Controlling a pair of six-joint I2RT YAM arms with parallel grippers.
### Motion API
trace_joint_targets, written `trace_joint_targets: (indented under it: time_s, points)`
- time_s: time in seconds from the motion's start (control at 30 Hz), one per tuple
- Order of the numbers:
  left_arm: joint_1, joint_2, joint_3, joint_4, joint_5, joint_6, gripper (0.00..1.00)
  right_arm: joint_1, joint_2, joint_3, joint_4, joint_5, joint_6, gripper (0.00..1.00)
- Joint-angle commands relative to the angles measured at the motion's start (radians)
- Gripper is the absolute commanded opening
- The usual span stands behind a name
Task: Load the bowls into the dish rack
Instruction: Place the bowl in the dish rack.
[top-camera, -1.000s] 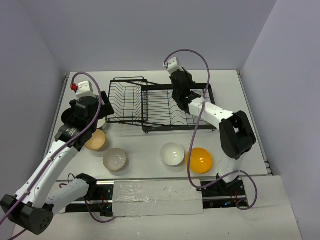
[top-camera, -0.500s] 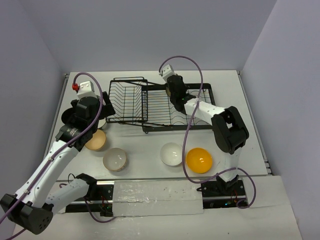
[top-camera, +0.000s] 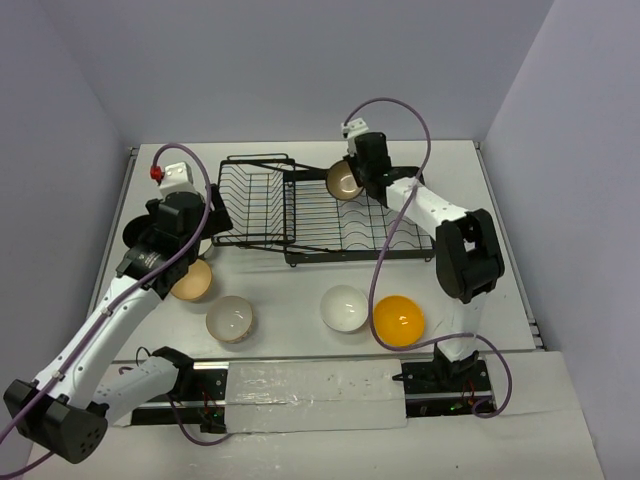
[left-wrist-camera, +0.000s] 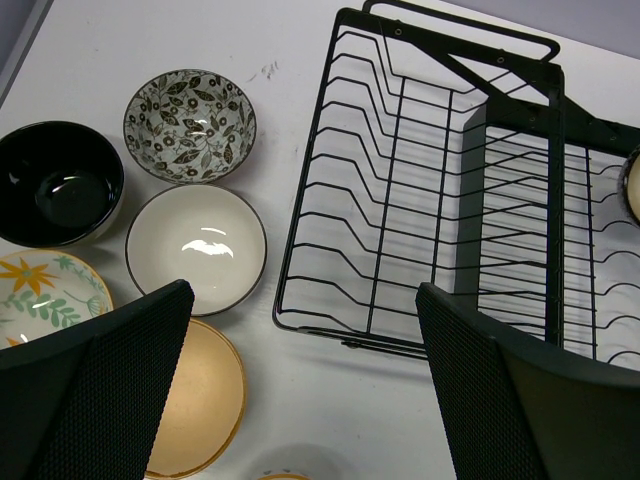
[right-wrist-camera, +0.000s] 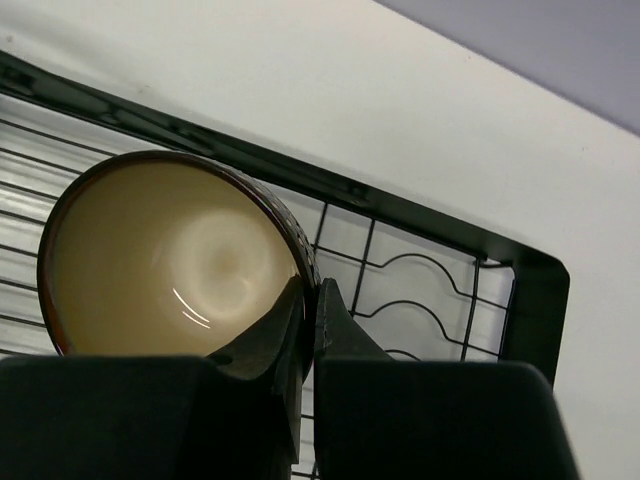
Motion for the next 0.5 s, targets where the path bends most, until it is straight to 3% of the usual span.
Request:
trace_joint_targets:
  time_s: [0.0, 0.13, 0.47]
  points:
    - [-0.004, 0.006, 0.0, 0.018, -0.007, 0.02, 0.99, -0.055, 0.003, 0.068, -0.016, -0.08, 0.083, 0.0]
    - [-0.004, 0.015, 0.0, 0.016, -0.008, 0.02, 0.99, -0.096, 0.046, 0.118, -0.102, -0.208, 0.1, 0.0]
    - [-0.004, 0.036, 0.003, 0.016, -0.013, 0.022, 0.99, -0.113, 0.115, 0.138, -0.127, -0.252, 0.092, 0.0]
